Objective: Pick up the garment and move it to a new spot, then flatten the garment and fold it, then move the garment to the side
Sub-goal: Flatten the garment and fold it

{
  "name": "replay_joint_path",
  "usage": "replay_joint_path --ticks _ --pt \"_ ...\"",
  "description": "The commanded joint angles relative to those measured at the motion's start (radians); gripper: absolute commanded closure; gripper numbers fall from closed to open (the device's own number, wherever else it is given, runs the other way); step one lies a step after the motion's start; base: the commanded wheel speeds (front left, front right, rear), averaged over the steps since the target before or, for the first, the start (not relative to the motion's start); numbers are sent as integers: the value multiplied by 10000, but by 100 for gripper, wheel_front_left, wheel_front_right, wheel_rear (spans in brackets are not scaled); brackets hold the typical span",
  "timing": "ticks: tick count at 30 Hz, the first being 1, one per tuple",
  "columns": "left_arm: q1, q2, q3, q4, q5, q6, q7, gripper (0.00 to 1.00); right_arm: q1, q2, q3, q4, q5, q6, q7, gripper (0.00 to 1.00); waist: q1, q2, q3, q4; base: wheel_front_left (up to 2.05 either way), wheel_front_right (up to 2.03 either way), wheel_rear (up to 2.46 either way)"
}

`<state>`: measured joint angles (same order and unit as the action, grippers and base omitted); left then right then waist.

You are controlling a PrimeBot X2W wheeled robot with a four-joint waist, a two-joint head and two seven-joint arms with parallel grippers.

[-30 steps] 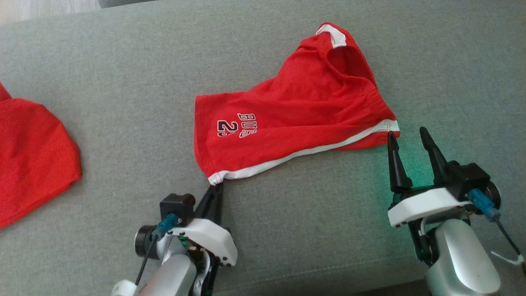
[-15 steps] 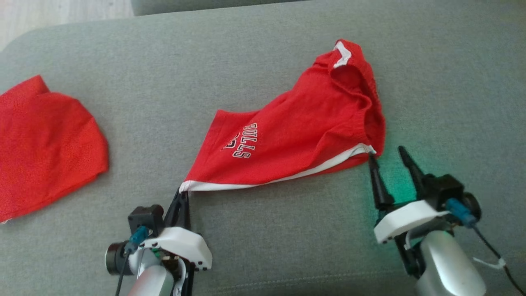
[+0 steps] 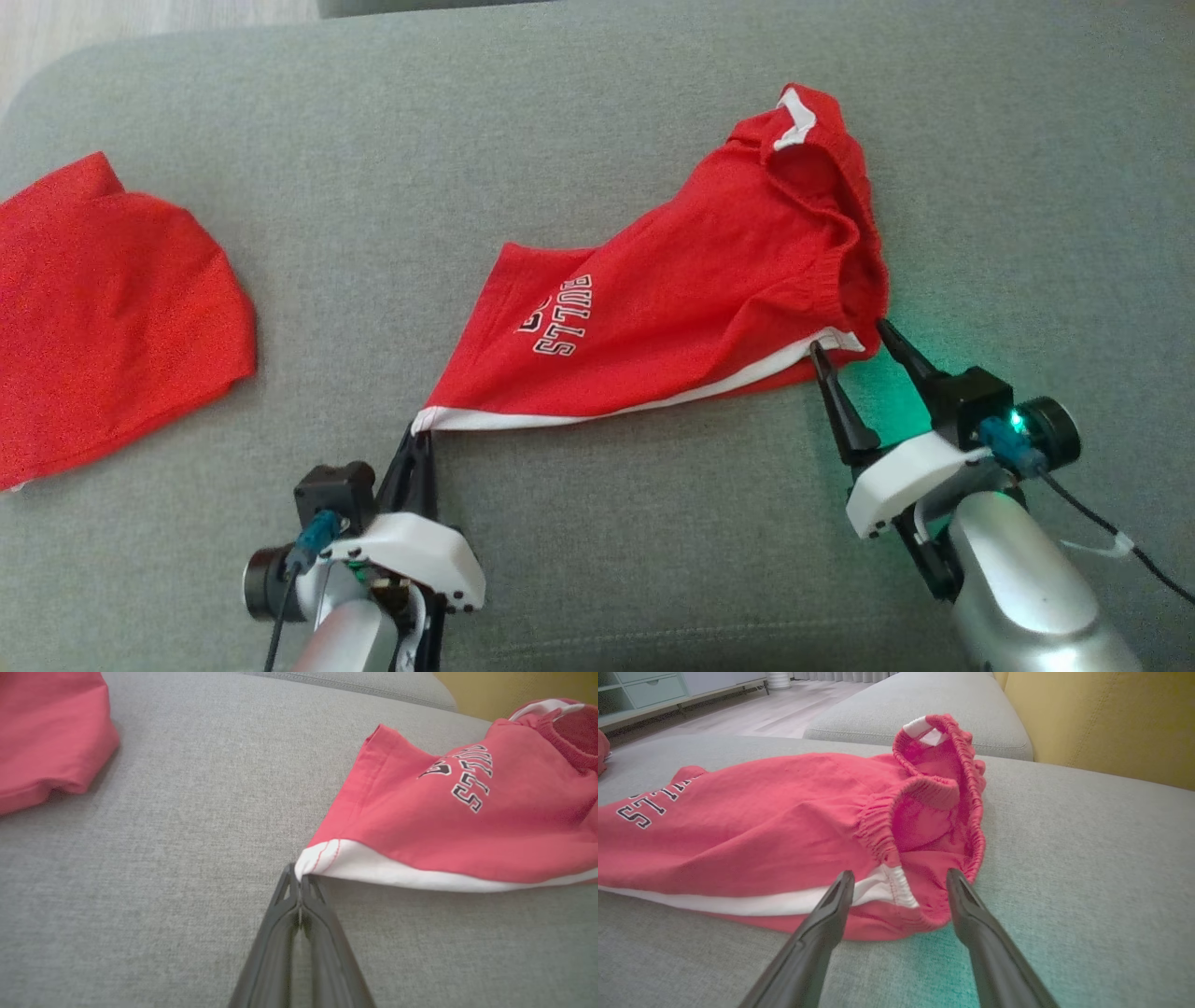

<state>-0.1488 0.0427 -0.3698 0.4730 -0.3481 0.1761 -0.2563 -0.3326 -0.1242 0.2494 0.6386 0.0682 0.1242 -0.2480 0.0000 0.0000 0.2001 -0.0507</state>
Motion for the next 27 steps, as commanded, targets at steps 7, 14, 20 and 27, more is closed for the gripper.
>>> replay_joint_path --ticks 7,14,20,27 --pt "-466 76 223 -308 -70 89 -55 100 -708 -142 525 484 -55 65 -137 100 0 0 207 181 0 0 0" --pt "-537 76 535 -700 97 33 -55 100 -611 -97 599 -640 598 65 -137 100 0 0 -327 127 0 0 0" --pt "-1159 123 1619 -1862 1142 -315 -55 100 -682 -382 639 -2403 1653 65 -137 100 0 0 -1389 125 0 0 0" --pt "-2440 1100 2649 -3275 2132 -923 -55 100 -1554 -1176 910 -3749 3010 65 -9 100 0 0 -2039 167 0 0 0"
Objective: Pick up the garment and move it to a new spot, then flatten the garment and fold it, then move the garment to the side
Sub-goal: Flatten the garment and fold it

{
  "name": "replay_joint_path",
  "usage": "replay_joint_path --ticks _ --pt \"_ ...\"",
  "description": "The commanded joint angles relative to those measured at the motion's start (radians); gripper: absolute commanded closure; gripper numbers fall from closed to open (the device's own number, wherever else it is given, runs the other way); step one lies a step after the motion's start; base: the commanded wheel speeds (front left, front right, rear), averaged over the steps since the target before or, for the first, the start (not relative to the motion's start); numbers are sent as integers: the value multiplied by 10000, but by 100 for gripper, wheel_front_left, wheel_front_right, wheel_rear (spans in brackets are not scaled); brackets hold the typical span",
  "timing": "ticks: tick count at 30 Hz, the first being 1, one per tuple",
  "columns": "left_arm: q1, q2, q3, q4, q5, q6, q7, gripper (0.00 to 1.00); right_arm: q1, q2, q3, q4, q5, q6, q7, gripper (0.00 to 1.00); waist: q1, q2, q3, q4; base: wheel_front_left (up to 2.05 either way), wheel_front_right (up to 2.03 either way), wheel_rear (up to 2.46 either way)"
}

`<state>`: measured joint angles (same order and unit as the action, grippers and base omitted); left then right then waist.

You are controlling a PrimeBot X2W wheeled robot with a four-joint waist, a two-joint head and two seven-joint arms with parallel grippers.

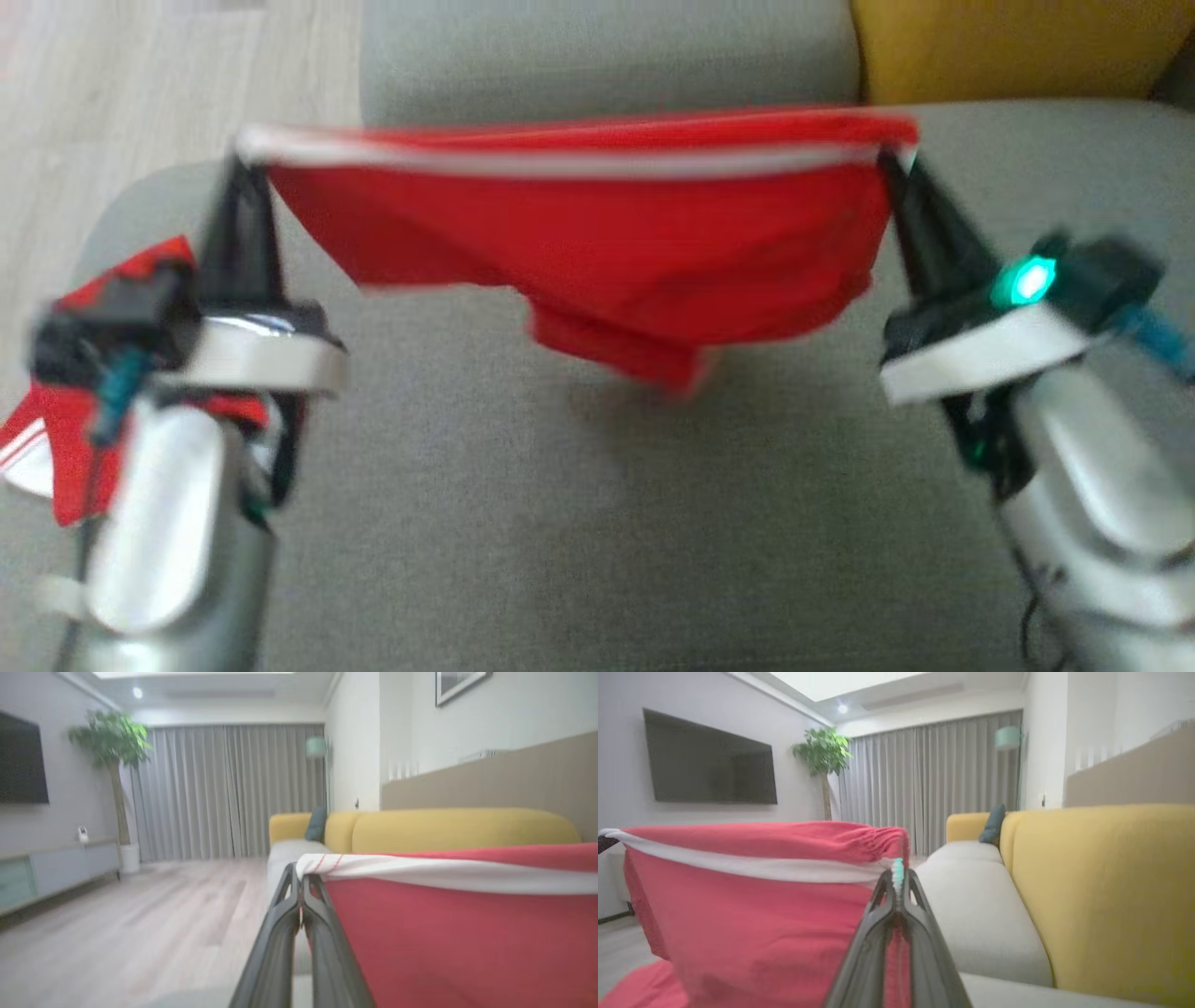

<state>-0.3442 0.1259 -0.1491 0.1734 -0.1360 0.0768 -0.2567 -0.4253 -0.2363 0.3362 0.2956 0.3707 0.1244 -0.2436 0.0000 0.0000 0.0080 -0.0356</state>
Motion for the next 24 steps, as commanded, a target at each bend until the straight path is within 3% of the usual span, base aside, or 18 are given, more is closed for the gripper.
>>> replay_joint_path --ticks 1,5,10,15,20,24 --pt "-728 474 529 -480 137 -25 -51 100 -844 -237 59 -583 196 63 77 100 0 0 -147 35 0 0 0" --pt "-1636 1215 489 -506 587 -347 135 100 -1476 -796 -77 -1411 974 63 1009 100 0 0 -24 139 0 0 0" --pt "-3040 1342 119 -107 811 -590 1234 100 -2368 -1121 40 -1407 1464 63 1952 100 0 0 1126 316 0 0 0" --pt "-4887 895 -304 1375 1067 -503 1580 100 -4074 -1012 487 25 1168 63 1884 100 0 0 2299 387 0 0 0" --pt "-7175 608 -146 2465 1314 134 508 100 -6517 -645 154 1901 210 63 485 100 0 0 2791 329 0 0 0" --pt "-7901 275 -31 3161 1116 350 88 100 -7185 -380 -314 3224 -213 63 -58 100 0 0 2580 445 0 0 0"
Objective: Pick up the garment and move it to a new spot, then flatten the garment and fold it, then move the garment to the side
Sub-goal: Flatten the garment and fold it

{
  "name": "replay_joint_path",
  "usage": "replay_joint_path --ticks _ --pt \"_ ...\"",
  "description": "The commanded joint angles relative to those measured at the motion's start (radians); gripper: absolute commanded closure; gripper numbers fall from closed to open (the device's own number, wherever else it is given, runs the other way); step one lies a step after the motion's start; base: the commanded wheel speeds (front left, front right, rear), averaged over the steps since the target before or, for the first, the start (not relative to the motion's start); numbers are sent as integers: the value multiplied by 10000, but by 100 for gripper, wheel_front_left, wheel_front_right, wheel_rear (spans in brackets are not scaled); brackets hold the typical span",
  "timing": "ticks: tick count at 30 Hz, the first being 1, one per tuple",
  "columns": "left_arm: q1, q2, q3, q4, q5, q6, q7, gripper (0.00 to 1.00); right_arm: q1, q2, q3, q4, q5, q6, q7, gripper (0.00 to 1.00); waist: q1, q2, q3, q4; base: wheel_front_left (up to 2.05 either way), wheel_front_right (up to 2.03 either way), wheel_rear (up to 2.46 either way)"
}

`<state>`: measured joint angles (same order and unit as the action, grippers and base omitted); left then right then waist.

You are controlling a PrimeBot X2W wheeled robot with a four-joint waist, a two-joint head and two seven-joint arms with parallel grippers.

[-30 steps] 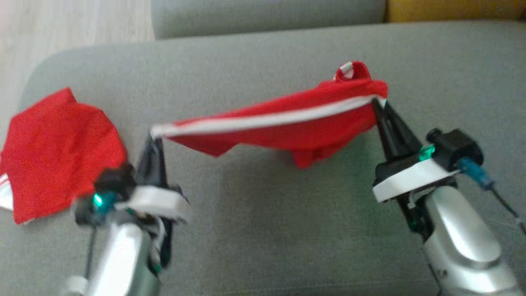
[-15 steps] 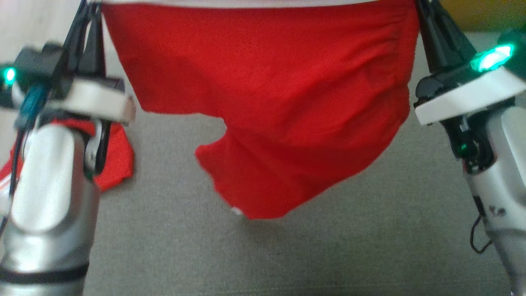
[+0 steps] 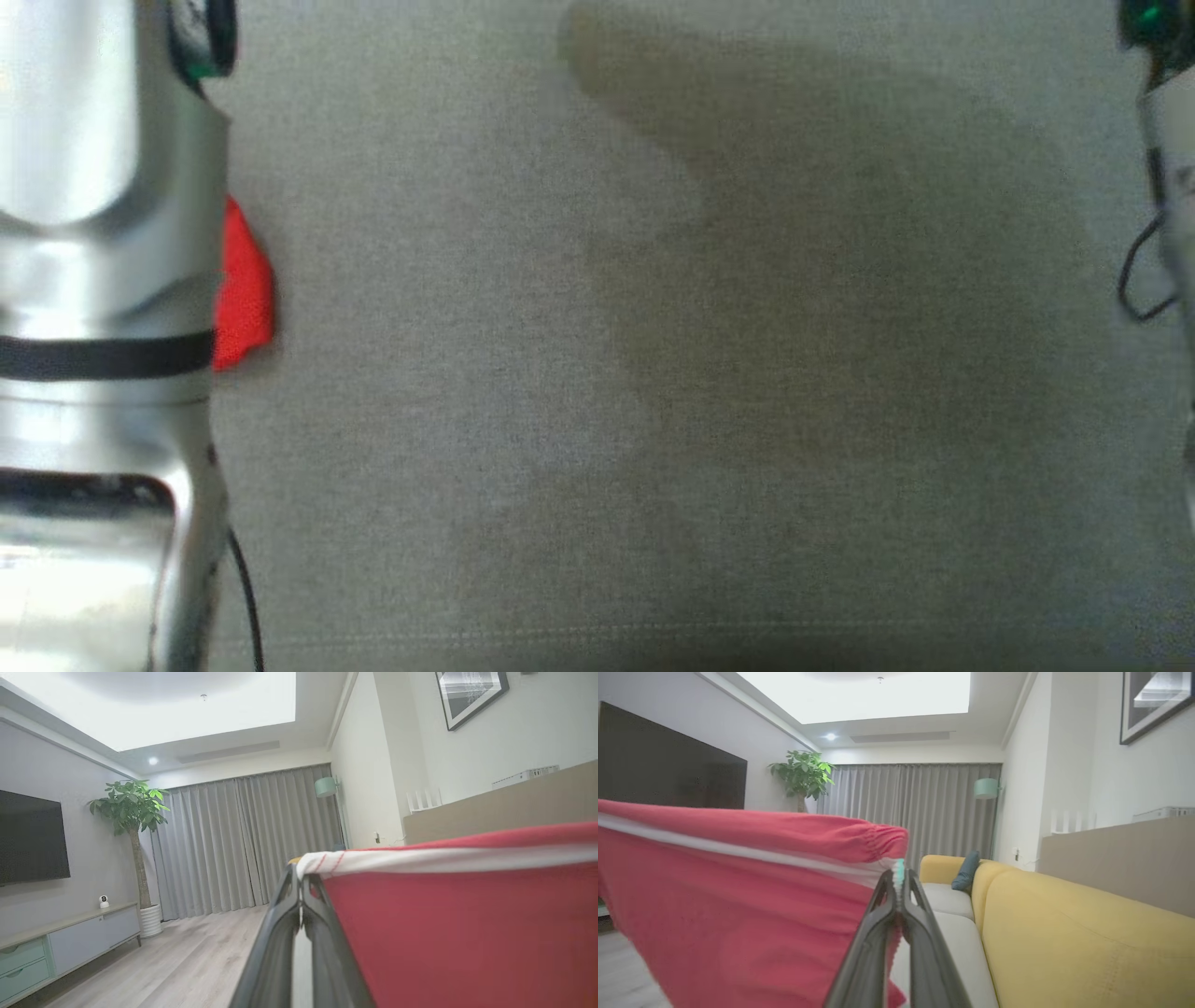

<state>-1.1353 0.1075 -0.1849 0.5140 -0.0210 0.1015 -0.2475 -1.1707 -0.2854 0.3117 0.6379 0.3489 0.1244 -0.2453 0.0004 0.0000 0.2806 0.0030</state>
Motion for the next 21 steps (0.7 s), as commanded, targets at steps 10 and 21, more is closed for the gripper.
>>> replay_joint_path --ticks 10,21 --pt "4681 -371 282 1148 -1173 -23 -139 100 3909 666 1083 1191 623 63 -160 100 -4 0 -1184 49 0 0 0" --pt "9912 -569 -533 334 -2497 218 -142 100 8695 1215 1035 737 1715 63 -163 100 -4 0 -2909 -152 0 0 0"
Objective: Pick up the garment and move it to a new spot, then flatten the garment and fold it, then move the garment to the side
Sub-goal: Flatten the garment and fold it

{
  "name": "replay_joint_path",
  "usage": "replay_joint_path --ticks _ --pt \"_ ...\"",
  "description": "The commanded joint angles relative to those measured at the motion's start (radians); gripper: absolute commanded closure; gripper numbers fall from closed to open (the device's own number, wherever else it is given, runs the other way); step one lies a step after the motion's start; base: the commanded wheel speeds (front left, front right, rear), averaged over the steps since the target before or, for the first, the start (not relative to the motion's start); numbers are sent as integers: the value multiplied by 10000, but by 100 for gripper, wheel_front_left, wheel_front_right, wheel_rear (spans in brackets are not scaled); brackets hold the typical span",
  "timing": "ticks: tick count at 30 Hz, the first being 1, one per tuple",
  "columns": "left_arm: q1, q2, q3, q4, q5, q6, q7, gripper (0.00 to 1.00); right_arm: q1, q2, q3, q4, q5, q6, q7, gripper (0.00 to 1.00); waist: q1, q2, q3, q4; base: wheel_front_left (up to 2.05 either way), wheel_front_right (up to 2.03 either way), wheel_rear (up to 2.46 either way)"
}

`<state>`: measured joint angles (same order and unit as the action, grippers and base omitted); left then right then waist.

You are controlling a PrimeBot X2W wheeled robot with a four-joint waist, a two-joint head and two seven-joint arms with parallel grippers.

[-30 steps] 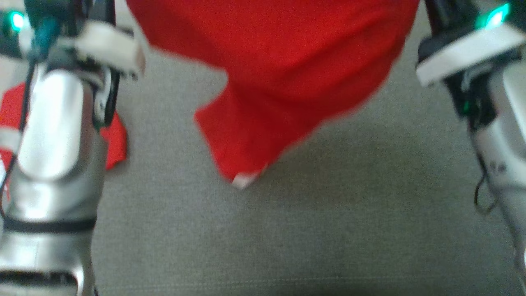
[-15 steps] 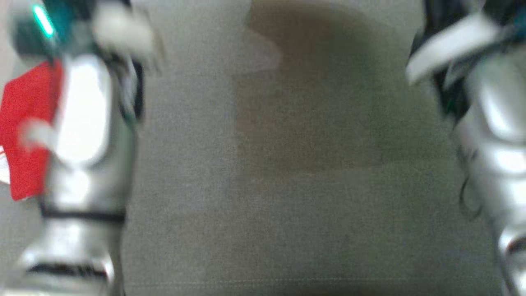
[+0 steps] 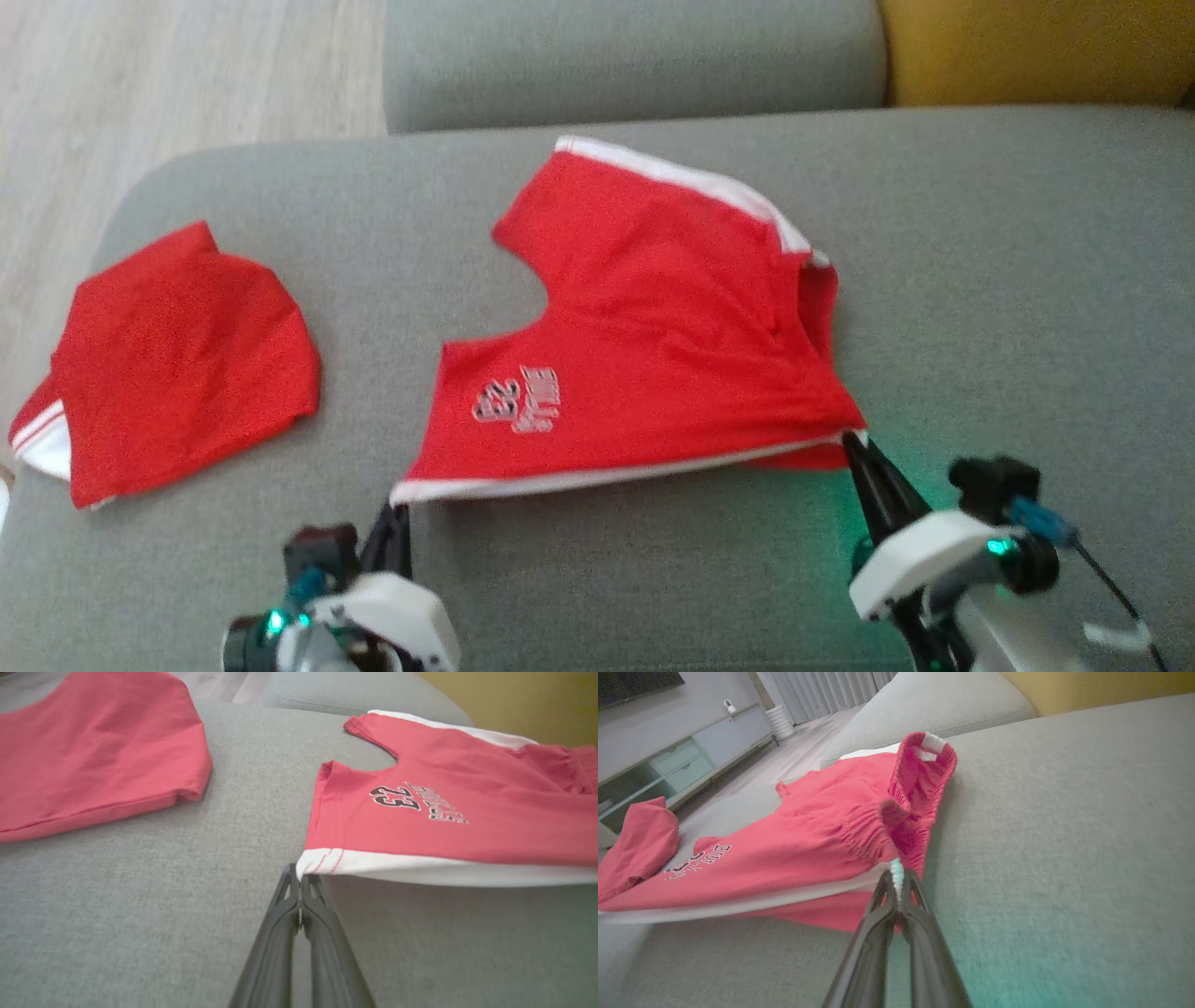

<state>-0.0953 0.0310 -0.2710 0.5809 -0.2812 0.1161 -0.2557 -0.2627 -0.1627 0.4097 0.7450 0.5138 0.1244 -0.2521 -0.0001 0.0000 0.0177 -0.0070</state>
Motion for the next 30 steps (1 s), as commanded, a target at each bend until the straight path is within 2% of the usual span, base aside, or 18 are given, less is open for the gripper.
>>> replay_joint_path --ticks 1,7,13,18,22,30 --pt "-293 196 257 -421 276 50 -59 100 -77 53 -112 -488 152 63 -96 100 1 0 -381 -10 0 0 0" --pt "565 195 632 -1195 637 8 -60 100 1416 393 -338 -1219 380 63 -96 100 1 0 -677 81 0 0 0" --pt "-73 327 782 -1680 1177 -260 -60 100 1135 357 -492 -1781 221 63 -96 100 1 0 -403 -167 0 0 0" --pt "-2151 864 482 -1078 1904 -707 -57 100 91 469 -542 -1902 202 63 -83 100 1 0 415 -586 0 0 0" --pt "-4504 1393 -45 -160 2516 -1428 345 100 -1059 564 -447 -1795 40 63 -86 100 1 0 1429 -998 0 0 0" --pt "-8293 1859 -858 1639 3198 -2207 874 100 -2883 978 -652 -1296 550 63 -94 100 1 0 3185 -1769 0 0 0"
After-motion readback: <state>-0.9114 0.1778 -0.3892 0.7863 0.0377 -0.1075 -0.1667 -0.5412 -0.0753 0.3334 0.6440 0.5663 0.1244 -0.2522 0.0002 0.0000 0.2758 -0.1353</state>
